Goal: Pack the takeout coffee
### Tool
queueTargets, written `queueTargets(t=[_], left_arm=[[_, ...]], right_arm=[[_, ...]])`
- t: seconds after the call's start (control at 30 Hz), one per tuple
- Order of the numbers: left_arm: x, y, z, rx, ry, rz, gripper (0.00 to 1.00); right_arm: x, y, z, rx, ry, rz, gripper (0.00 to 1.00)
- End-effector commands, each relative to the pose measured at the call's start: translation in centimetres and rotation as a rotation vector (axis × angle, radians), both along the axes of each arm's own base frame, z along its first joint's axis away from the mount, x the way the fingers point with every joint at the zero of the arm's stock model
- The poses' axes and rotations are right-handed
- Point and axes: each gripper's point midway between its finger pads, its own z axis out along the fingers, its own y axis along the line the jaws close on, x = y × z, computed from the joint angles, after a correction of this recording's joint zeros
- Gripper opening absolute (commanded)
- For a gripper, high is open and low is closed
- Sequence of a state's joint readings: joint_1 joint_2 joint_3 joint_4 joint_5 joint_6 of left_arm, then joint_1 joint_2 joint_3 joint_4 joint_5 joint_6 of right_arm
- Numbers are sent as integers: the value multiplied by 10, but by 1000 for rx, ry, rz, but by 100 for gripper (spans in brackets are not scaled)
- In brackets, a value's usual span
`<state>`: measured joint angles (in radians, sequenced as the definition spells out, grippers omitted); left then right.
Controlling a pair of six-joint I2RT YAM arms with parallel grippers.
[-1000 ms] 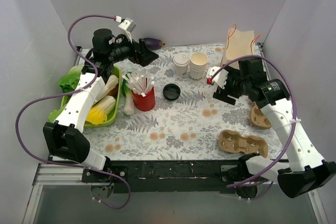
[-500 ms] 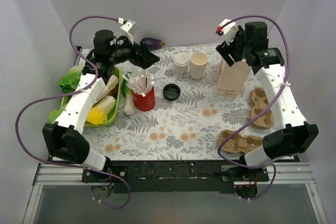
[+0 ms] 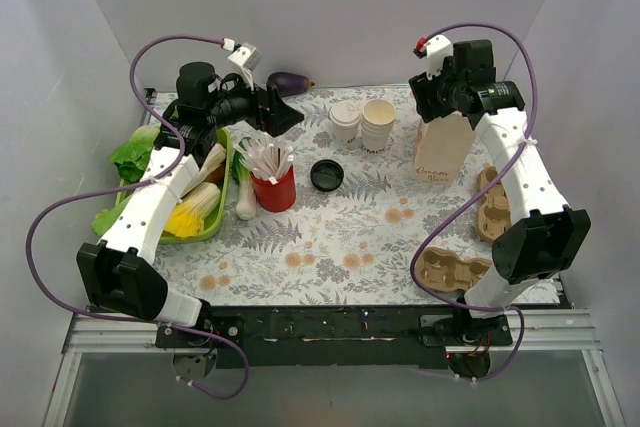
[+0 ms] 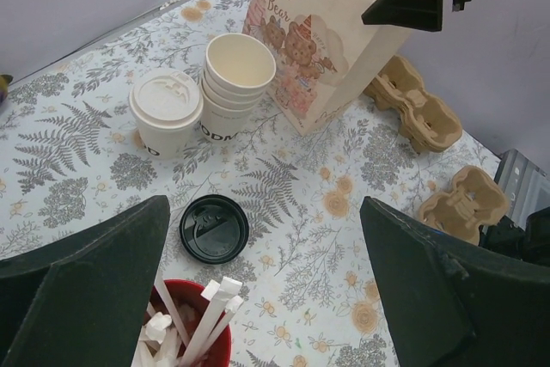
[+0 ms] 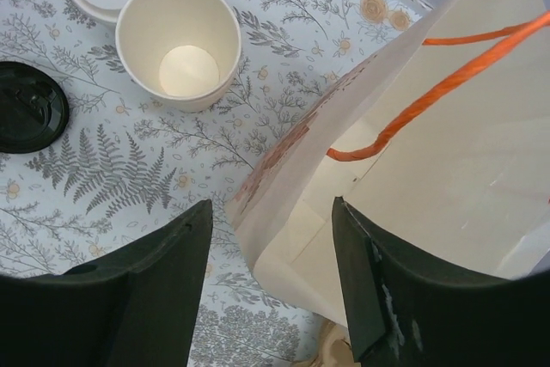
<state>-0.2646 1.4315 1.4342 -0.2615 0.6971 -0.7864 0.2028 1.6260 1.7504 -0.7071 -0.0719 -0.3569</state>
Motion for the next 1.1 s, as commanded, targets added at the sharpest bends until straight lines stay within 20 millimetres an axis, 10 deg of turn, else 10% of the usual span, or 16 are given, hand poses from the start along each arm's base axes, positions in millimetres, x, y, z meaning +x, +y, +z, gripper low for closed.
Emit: queueTargets(t=[0.0,0.33,0.57,1.07], left_arm=[[-17,-1,19,-10,-55,-10,95],[-20,-3,23,-20,-58,-16,95],[-20,-6,22,-32,-51,-26,95],[-12,-17,11,-32,-12,-46,95]], right_arm=[[2,-10,3,39,3,-100,63],[-18,-29,-15,35,83,-168,42],[-39,-45,2,27,62,-178,1],[-134,0,57,47,-42,324,1]])
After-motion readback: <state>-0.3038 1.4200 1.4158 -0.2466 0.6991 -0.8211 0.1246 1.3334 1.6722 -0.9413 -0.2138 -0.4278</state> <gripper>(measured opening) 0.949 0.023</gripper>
